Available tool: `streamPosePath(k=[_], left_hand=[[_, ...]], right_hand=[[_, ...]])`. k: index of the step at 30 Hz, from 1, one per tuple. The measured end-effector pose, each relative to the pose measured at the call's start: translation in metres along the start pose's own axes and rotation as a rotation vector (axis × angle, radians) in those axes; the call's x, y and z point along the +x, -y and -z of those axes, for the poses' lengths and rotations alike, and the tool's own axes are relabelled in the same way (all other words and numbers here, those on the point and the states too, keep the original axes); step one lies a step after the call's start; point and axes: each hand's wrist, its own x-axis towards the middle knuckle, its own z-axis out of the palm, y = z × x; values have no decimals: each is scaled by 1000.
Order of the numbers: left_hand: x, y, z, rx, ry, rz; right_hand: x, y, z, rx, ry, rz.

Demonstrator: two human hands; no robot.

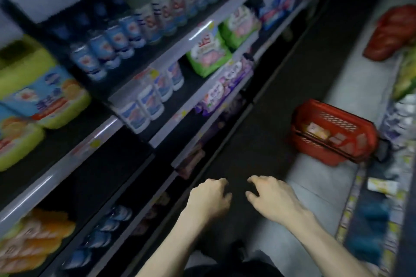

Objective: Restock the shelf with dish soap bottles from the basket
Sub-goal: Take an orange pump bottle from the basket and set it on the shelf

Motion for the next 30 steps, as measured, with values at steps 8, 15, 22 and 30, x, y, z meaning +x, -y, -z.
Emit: streamPosePath(k=[8, 15, 22, 30], left_hand=[[97, -100, 15, 211, 98, -214], [194, -174, 27, 261, 154, -356], [273, -248, 46, 340, 238, -470], [354, -329, 41, 426, 325, -506]], right_hand=[[26, -96, 29, 102, -31, -219], [75, -165, 66, 134, -64, -378], [121, -225, 102, 144, -41, -444], [159, -320, 122, 202, -3, -505]])
